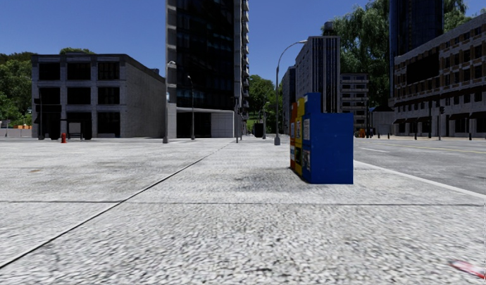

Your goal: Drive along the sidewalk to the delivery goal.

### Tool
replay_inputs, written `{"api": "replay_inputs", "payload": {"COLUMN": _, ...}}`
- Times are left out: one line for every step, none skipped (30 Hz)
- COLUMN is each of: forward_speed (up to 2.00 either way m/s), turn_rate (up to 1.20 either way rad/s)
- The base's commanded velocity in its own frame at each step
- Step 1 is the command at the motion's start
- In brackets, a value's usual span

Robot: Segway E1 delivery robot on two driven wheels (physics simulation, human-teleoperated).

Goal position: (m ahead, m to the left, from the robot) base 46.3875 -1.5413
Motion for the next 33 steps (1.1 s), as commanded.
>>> {"api": "replay_inputs", "payload": {"forward_speed": 2.0, "turn_rate": 0.0}}
{"api": "replay_inputs", "payload": {"forward_speed": 2.0, "turn_rate": 0.0}}
{"api": "replay_inputs", "payload": {"forward_speed": 2.0, "turn_rate": 0.0}}
{"api": "replay_inputs", "payload": {"forward_speed": 2.0, "turn_rate": 0.0}}
{"api": "replay_inputs", "payload": {"forward_speed": 2.0, "turn_rate": 0.0}}
{"api": "replay_inputs", "payload": {"forward_speed": 2.0, "turn_rate": 0.0}}
{"api": "replay_inputs", "payload": {"forward_speed": 2.0, "turn_rate": 0.0}}
{"api": "replay_inputs", "payload": {"forward_speed": 2.0, "turn_rate": 0.0}}
{"api": "replay_inputs", "payload": {"forward_speed": 2.0, "turn_rate": 0.0}}
{"api": "replay_inputs", "payload": {"forward_speed": 2.0, "turn_rate": 0.0}}
{"api": "replay_inputs", "payload": {"forward_speed": 2.0, "turn_rate": 0.0}}
{"api": "replay_inputs", "payload": {"forward_speed": 2.0, "turn_rate": 0.0}}
{"api": "replay_inputs", "payload": {"forward_speed": 2.0, "turn_rate": 0.0}}
{"api": "replay_inputs", "payload": {"forward_speed": 2.0, "turn_rate": 0.0}}
{"api": "replay_inputs", "payload": {"forward_speed": 2.0, "turn_rate": 0.0}}
{"api": "replay_inputs", "payload": {"forward_speed": 2.0, "turn_rate": 0.0}}
{"api": "replay_inputs", "payload": {"forward_speed": 2.0, "turn_rate": 0.0}}
{"api": "replay_inputs", "payload": {"forward_speed": 2.0, "turn_rate": 0.0}}
{"api": "replay_inputs", "payload": {"forward_speed": 2.0, "turn_rate": 0.0}}
{"api": "replay_inputs", "payload": {"forward_speed": 2.0, "turn_rate": 0.0}}
{"api": "replay_inputs", "payload": {"forward_speed": 2.0, "turn_rate": 0.0}}
{"api": "replay_inputs", "payload": {"forward_speed": 2.0, "turn_rate": 0.0}}
{"api": "replay_inputs", "payload": {"forward_speed": 2.0, "turn_rate": 0.0}}
{"api": "replay_inputs", "payload": {"forward_speed": 2.0, "turn_rate": 0.0}}
{"api": "replay_inputs", "payload": {"forward_speed": 2.0, "turn_rate": 0.0}}
{"api": "replay_inputs", "payload": {"forward_speed": 2.0, "turn_rate": 0.0}}
{"api": "replay_inputs", "payload": {"forward_speed": 2.0, "turn_rate": 0.0}}
{"api": "replay_inputs", "payload": {"forward_speed": 2.0, "turn_rate": 0.0}}
{"api": "replay_inputs", "payload": {"forward_speed": 2.0, "turn_rate": 0.0}}
{"api": "replay_inputs", "payload": {"forward_speed": 2.0, "turn_rate": 0.0}}
{"api": "replay_inputs", "payload": {"forward_speed": 2.0, "turn_rate": 0.0}}
{"api": "replay_inputs", "payload": {"forward_speed": 2.0, "turn_rate": 0.0}}
{"api": "replay_inputs", "payload": {"forward_speed": 2.0, "turn_rate": 0.0}}
